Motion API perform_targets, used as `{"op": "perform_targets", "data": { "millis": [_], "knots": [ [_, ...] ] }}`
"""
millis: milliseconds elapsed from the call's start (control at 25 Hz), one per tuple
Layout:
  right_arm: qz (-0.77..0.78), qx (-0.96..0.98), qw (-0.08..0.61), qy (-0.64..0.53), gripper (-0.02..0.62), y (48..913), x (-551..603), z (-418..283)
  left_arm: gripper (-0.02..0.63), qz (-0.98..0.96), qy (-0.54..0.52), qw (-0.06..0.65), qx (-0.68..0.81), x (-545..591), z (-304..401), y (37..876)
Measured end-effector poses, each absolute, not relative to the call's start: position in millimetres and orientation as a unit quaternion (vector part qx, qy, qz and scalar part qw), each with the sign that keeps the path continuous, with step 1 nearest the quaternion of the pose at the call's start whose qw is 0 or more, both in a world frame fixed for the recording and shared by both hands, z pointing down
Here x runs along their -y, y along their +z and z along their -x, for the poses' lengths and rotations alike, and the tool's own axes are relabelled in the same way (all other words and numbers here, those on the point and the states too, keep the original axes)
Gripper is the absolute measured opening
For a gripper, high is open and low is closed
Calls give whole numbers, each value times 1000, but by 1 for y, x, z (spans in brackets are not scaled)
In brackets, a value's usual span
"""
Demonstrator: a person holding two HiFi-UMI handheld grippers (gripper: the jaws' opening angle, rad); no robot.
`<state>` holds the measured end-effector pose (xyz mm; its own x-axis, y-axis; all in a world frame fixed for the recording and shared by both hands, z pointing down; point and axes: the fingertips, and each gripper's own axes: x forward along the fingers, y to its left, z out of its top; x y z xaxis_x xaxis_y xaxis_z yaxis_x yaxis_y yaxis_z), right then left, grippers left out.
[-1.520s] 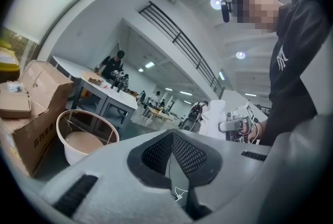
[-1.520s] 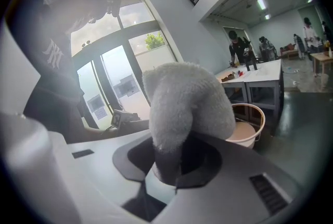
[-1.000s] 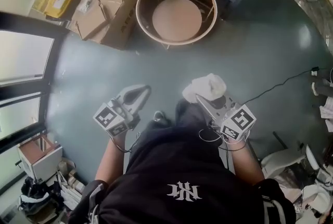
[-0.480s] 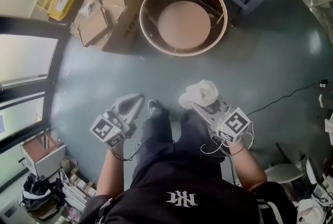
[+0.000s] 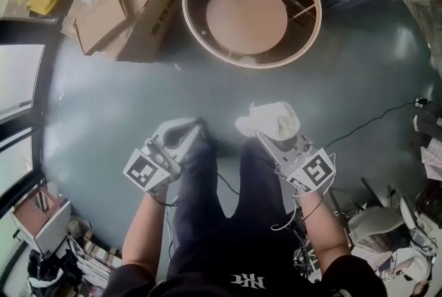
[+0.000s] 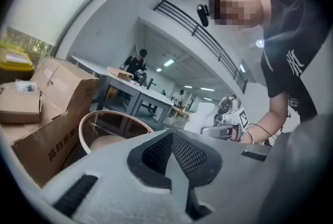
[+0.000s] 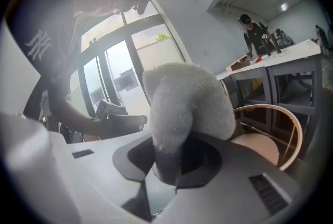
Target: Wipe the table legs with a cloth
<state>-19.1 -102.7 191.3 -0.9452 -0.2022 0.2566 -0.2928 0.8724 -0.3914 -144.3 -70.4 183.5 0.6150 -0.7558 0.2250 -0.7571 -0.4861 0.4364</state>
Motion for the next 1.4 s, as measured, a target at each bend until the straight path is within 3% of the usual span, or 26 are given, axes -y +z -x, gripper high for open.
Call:
{"op": "perform_targets", "data": {
  "millis": [280, 880, 1400],
  "knots": [
    [-153, 968, 111, 168, 80, 279, 119, 75, 5, -876, -2, 244, 417, 81, 177, 287],
    [-166, 970, 89, 153, 80, 490, 146, 100, 5, -899, 58, 167, 400, 122, 177, 491],
    [-173, 978, 52, 101, 80, 608, 157, 118, 5, -929, 121, 99, 334, 136, 180, 625]
  ]
}}
